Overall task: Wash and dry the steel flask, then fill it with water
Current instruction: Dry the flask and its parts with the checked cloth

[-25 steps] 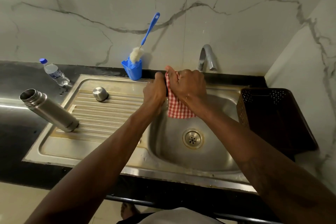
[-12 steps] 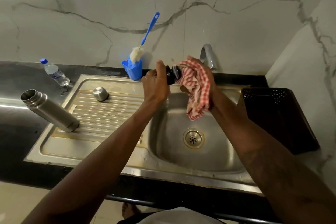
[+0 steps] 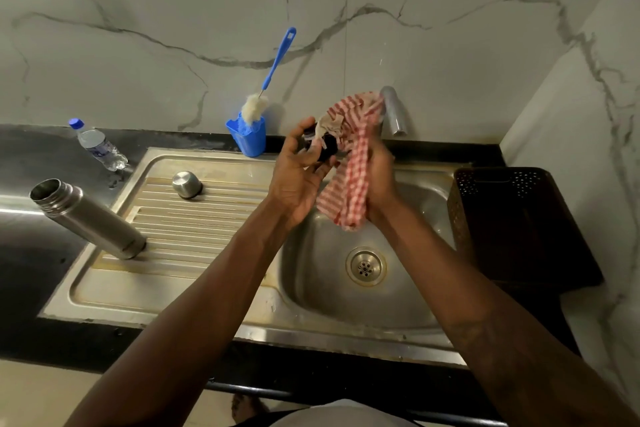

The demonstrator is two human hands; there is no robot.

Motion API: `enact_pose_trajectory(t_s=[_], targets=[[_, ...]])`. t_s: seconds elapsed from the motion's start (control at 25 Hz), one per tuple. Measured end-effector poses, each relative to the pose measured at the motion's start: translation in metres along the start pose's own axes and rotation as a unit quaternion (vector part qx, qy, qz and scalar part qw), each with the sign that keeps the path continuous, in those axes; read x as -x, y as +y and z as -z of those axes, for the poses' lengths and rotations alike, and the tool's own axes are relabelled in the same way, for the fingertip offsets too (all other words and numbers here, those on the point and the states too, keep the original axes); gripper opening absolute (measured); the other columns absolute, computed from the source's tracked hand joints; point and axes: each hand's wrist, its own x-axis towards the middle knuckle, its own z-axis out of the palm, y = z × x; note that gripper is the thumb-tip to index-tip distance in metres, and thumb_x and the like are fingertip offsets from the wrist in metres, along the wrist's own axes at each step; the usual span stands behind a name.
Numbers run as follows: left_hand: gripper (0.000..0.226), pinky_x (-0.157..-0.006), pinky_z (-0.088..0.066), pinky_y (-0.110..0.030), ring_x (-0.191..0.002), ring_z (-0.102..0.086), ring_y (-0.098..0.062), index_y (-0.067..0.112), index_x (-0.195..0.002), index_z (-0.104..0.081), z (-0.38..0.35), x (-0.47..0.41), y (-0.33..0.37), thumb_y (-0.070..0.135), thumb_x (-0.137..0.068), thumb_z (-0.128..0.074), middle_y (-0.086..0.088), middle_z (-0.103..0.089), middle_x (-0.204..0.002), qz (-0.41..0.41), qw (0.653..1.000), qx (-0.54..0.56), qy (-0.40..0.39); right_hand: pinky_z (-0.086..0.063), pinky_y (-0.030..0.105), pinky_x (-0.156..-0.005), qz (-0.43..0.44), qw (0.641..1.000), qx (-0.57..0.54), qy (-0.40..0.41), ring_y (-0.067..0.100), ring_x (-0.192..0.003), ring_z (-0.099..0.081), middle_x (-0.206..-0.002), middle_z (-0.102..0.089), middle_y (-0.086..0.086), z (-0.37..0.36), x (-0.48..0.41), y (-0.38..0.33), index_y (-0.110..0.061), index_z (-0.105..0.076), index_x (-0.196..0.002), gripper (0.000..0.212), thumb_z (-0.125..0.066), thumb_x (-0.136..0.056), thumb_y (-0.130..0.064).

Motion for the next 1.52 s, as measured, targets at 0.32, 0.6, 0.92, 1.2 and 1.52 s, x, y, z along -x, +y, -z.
enact_pose_trajectory(t_s=[0.32,0.6,0.92,1.2,1.52], targets=[[0.045,-0.088,-0.06,-0.039,-0.106,-0.072,-0.025,0.011,-0.127,-0.058,0.005,0.003,0.003,0.012,-0.087,-0.08,-0.011,-0.072,-0.118,-0.051,0.996,-0.068,0.001,-0.054,0.049,-0.104,0.085,0.994,-0.036,0.062,0.03,-0.114,-0.07,-0.12,-0.074,0.011,-0.014,-0.009,-0.004,-0.018,-0.069,-0.119,0.03,-0.049,-0.106,-0.036],[0.054,-0.098,-0.059,-0.046,-0.118,-0.07,-0.036,0.0,-0.138,-0.062,0.006,0.004,0.013,0.008,-0.088,-0.078,-0.018,-0.073,-0.125,-0.088,0.972,-0.163,-0.144,-0.055,0.055,-0.097,0.132,0.982,0.136,0.002,0.027,-0.114,-0.066,-0.124,-0.063,0.017,-0.014,-0.009,0.012,-0.01,-0.053,-0.132,0.046,-0.026,-0.112,-0.041],[0.061,-0.096,-0.06,-0.044,-0.121,-0.067,-0.034,0.005,-0.133,-0.064,0.008,0.007,0.023,0.02,-0.079,-0.089,-0.018,-0.067,-0.13,-0.032,0.969,-0.088,-0.228,-0.058,0.045,-0.092,0.067,0.985,0.161,0.011,0.028,-0.099,-0.07,-0.108,-0.071,0.019,-0.013,-0.03,-0.017,0.002,-0.064,-0.115,0.052,-0.041,-0.104,-0.043],[0.036,-0.09,-0.063,-0.039,-0.107,-0.073,-0.041,-0.006,-0.109,-0.077,0.009,0.012,0.014,0.025,-0.091,-0.07,-0.028,-0.071,-0.121,0.044,0.981,0.134,-0.137,-0.055,0.048,-0.1,-0.082,0.974,0.184,0.107,0.024,-0.097,-0.074,-0.099,-0.078,0.009,-0.011,-0.034,-0.011,-0.016,-0.074,-0.099,0.053,-0.035,-0.109,-0.051],[0.019,-0.078,-0.061,-0.032,-0.085,-0.071,-0.022,0.01,-0.099,-0.077,0.006,0.01,0.016,0.026,-0.094,-0.068,-0.01,-0.075,-0.091,0.033,0.999,0.011,-0.015,-0.054,0.049,-0.104,0.107,0.994,0.012,-0.031,0.032,-0.116,-0.068,-0.127,-0.07,0.015,-0.026,0.001,-0.012,-0.007,-0.062,-0.135,0.048,-0.036,-0.111,-0.039]])
